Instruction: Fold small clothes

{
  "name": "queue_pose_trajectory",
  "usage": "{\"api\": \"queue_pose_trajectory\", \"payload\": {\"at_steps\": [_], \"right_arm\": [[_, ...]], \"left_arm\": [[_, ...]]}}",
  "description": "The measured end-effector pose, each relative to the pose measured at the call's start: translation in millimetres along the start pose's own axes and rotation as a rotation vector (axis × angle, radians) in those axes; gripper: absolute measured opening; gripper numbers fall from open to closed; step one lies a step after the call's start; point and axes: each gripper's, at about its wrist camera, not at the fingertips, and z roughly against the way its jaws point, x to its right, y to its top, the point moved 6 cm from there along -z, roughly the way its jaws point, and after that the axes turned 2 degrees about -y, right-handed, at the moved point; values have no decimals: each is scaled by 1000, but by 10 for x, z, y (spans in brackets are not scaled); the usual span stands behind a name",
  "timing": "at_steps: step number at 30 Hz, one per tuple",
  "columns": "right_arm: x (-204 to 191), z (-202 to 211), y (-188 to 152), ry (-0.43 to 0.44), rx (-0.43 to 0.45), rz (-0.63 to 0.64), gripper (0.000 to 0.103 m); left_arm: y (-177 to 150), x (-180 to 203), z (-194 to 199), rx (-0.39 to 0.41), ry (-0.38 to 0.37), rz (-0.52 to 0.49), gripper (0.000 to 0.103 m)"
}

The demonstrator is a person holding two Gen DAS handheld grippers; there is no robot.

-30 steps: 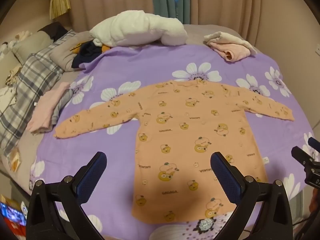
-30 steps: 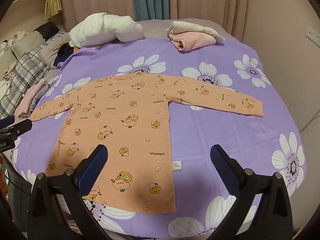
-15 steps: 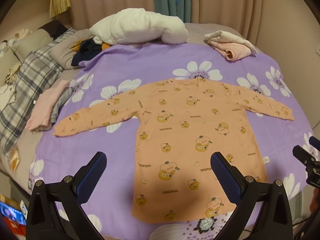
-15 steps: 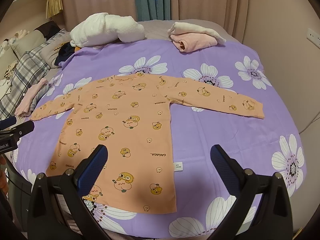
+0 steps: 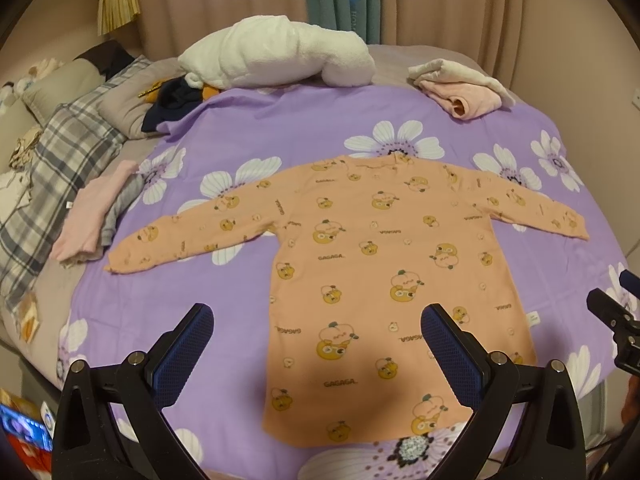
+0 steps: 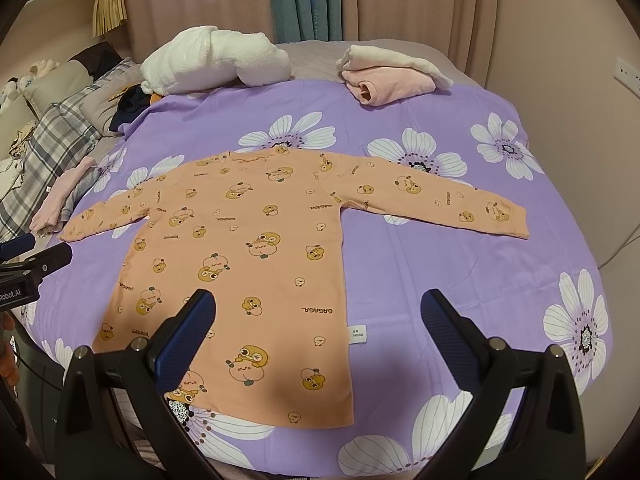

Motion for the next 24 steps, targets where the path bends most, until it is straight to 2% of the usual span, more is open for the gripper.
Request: {"api": "queue_pose_trajectory", "payload": {"at_steps": [18, 19, 24], "right_arm": [[-22, -5, -11, 1, 1, 0, 103], [-29, -5, -6, 1, 1, 0, 103], [-28, -5, -8, -7, -1, 3, 103]], "left_arm": [[-12, -3, -23, -5, 0, -3, 102], [-31, 32, -41, 14, -19, 16, 102], [-45, 41, -52, 23, -25, 16, 102]]}}
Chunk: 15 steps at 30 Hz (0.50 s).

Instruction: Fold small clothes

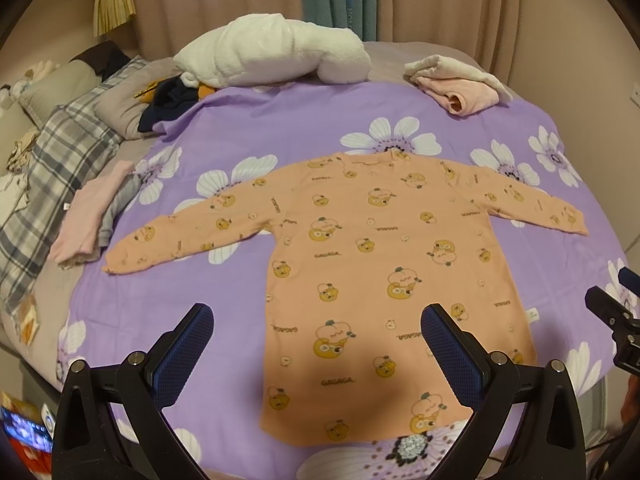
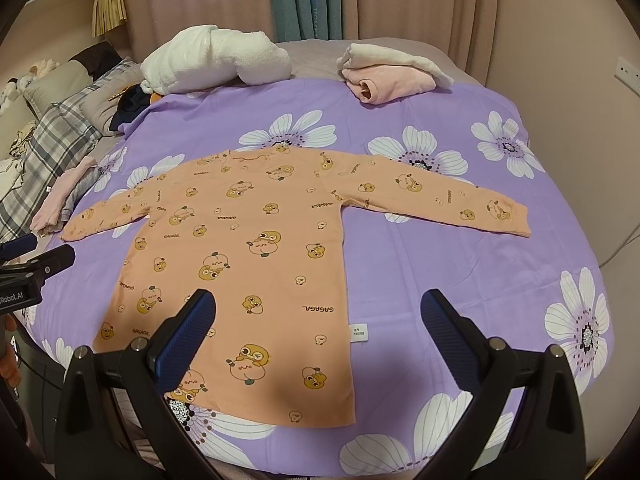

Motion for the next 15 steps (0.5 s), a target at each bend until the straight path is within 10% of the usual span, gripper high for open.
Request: {"api": "queue_pose_trajectory", "payload": {"at_steps": [15], "right_arm": [[10, 9, -21, 4, 0, -7, 103]], "left_arm": [[-5, 41, -4, 28, -5, -2, 102]]}}
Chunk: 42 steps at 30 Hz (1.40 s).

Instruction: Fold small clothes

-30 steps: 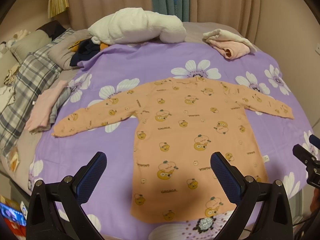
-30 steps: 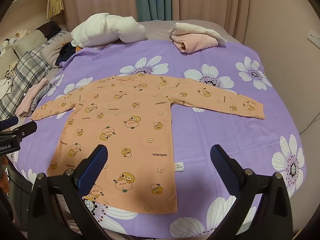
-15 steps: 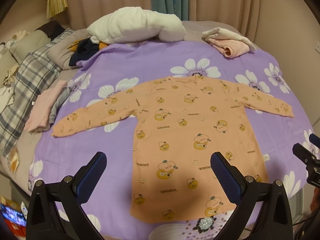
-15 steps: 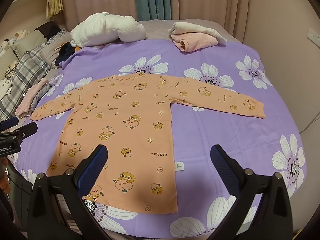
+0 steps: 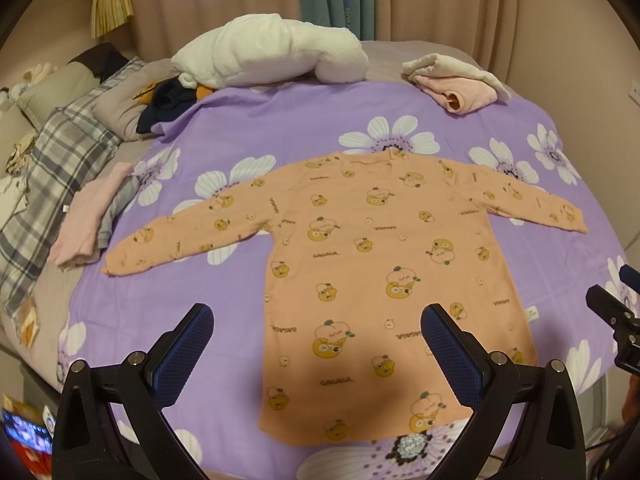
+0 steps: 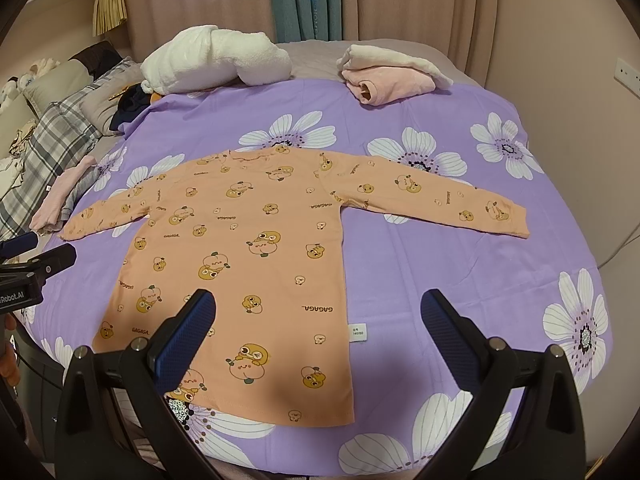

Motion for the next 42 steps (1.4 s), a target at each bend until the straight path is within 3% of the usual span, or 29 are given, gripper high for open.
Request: {"api": "queue_pose_trajectory", "payload": {"at_steps": [15, 21, 23, 26, 28, 34, 40, 42], "right_arm": [[126, 0, 21, -18, 8, -15, 103], [388, -198, -48, -30, -8, -82, 103], [535, -318, -144, -48, -88, -104, 103], [929, -578, -312, -28, -176, -224, 103], [1266, -676, -456, -72, -255, -301, 103], [2151, -973, -668, -116, -131, -557, 99], [2634, -1469, -723, 30, -25, -861, 90], [2779, -1682, -722, 60, -8, -940, 82]], "left_arm": [[20, 26, -109, 71, -13, -61, 102], [82, 50, -360, 86, -207, 0, 102], [99, 84, -480, 91, -285, 45, 102], [97, 139, -676, 65, -330, 74, 102], [63, 193, -848, 26, -351, 78, 102], [92, 313, -932, 11, -528, 212, 102], [172, 393, -1132, -64, -540, 206, 102], [182, 380, -1211, -89, -550, 228, 102]]}}
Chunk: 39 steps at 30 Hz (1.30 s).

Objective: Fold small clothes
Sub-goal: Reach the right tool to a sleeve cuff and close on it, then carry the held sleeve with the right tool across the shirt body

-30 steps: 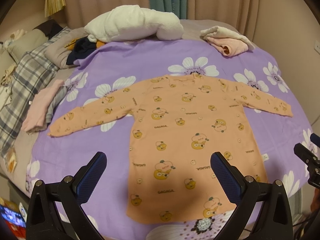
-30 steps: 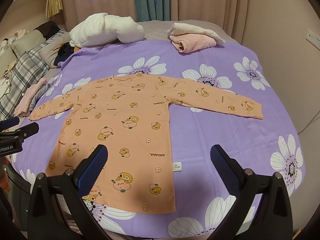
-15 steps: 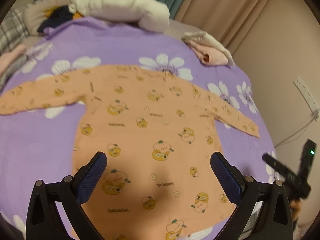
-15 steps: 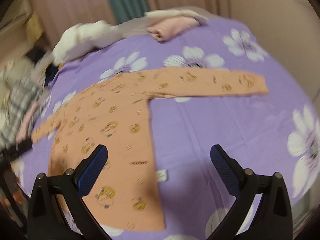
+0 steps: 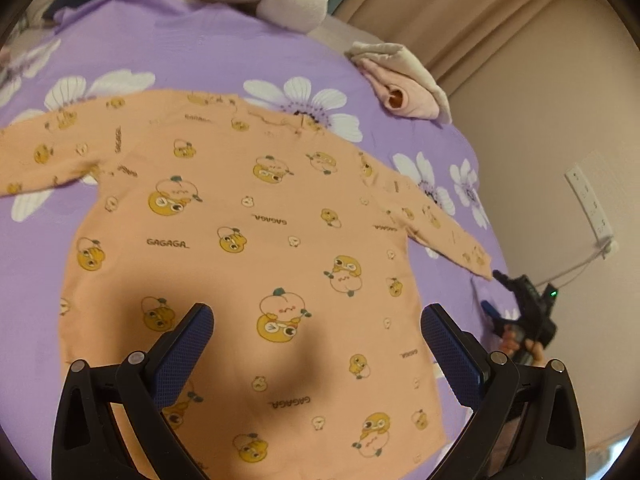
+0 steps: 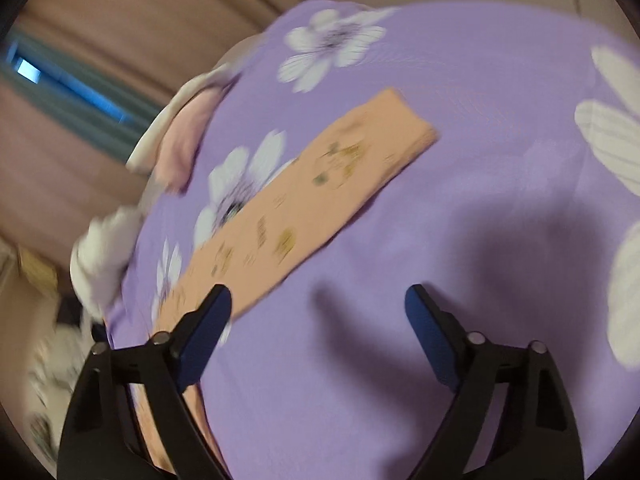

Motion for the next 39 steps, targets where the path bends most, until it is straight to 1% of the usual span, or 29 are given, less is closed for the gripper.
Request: {"api": "queue_pose_trajectory", "payload": {"at_steps": [2, 6, 8, 9, 11, 12, 13, 14, 15, 16, 17, 19, 21, 22, 25, 26, 27, 28, 29, 30, 31, 32, 33, 34, 36, 37, 39], "right_arm": [[54, -136, 60, 35, 20, -68, 73], [-9, -342, 260, 100, 61, -164, 65], [33, -432, 385, 128, 73, -202, 54], [1, -491, 407, 135, 76, -233, 50], [3, -567, 449, 152, 82, -280, 37], [-43, -614, 444, 159, 89, -308, 33], [26, -627, 482, 162, 91, -317, 26], [35, -655, 488, 160, 92, -329, 16], [3, -694, 464, 151, 91, -348, 13], [109, -704, 482, 150, 88, -354, 6], [71, -725, 452, 152, 83, -364, 4], [64, -725, 491, 148, 83, -349, 5], [78, -669, 559, 112, 86, -295, 7], [3, -626, 581, 89, 89, -255, 7], [-153, -439, 699, 87, 101, -155, 7], [-101, -372, 781, 81, 103, -130, 7], [-350, -287, 793, 69, 104, -65, 7], [-344, -227, 821, 67, 103, -37, 6], [-497, -148, 844, 60, 103, 12, 6], [-871, -102, 868, 47, 105, 79, 6], [-1086, -67, 896, 44, 105, 123, 6], [-1127, -31, 958, 45, 103, 148, 7], [-1544, -8, 894, 57, 97, 196, 7], [-1581, 18, 1002, 65, 94, 215, 7], [-2015, 53, 880, 81, 88, 279, 7], [-2411, 56, 728, 95, 80, 322, 7], [-2747, 75, 473, 117, 68, 383, 7]], "left_arm": [[35, -31, -19, 1, -9, 21, 102], [106, -80, -43, 5, 36, 22, 102], [135, -106, -52, 6, 45, 33, 102], [144, -129, -48, 4, 46, 41, 102], [158, -151, -59, 0, 55, 48, 102], [162, -161, -64, -2, 62, 48, 102], [165, -174, -69, -6, 72, 48, 102], [165, -185, -62, -10, 79, 49, 102], [163, -198, -62, -13, 86, 50, 102], [162, -209, -61, -16, 89, 52, 102], [157, -218, -55, -18, 91, 54, 102], [146, -234, -38, -22, 96, 58, 102], [140, -253, -19, -22, 108, 55, 102], [132, -275, -10, -27, 119, 57, 102], [105, -337, 16, -39, 139, 79, 102], [95, -367, 29, -40, 146, 87, 102], [81, -402, 49, -42, 152, 96, 102], [66, -428, 66, -45, 157, 102, 102], [50, -461, 84, -46, 162, 106, 102], [32, -472, 104, -50, 170, 110, 102], [17, -495, 123, -51, 174, 111, 102], [7, -502, 141, -47, 172, 110, 102], [-15, -526, 175, -50, 164, 115, 102], [-39, -551, 208, -54, 155, 120, 102], [-70, -601, 253, -63, 145, 132, 102], [-87, -637, 283, -65, 146, 138, 102], [-118, -745, 371, -53, 154, 155, 102]]}}
